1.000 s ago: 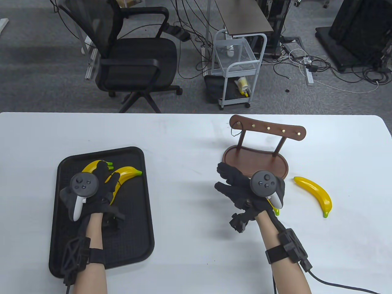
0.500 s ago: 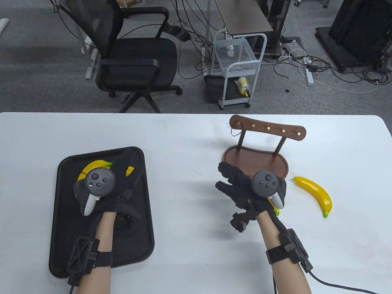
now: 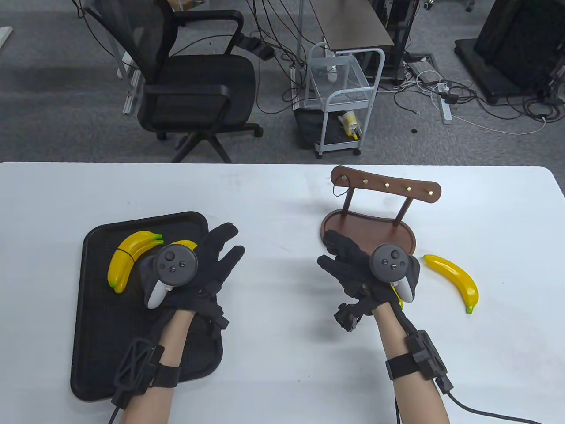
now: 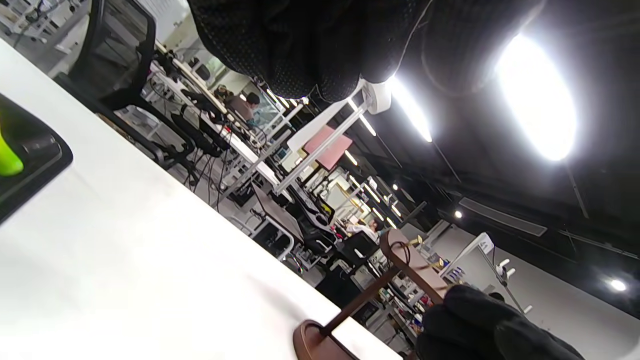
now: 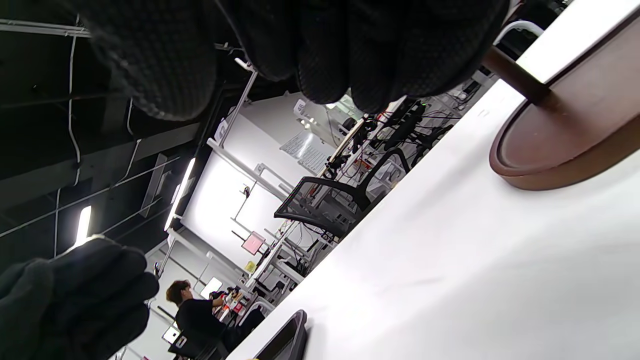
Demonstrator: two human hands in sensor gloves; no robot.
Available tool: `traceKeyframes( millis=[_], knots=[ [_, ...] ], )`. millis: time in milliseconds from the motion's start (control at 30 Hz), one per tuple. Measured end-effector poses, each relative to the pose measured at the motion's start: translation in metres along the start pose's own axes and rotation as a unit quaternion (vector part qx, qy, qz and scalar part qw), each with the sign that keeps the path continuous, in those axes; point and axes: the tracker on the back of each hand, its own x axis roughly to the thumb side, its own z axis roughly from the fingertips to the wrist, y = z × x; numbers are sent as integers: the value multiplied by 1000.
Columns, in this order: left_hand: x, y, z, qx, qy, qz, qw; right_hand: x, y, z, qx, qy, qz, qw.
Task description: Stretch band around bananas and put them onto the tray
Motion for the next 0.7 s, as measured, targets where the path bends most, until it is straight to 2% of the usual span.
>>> traceKeyframes(
  millis=[267,367,533,700],
  knots=[
    [3,-17,-2,-25,-12,-8,1000,-14,-5,-9,-59,63,-68,994],
    [3,-20,-2,-30,-14,-3,999,-20,-5,-18,-79,91,-41,992],
    [1,-23,-2,-38,-11,9,999,-29,-6,-37,-101,135,-42,985],
    [0,-22,-1,-34,-7,-1,999,-35,-9,-58,-123,182,-85,972]
  ],
)
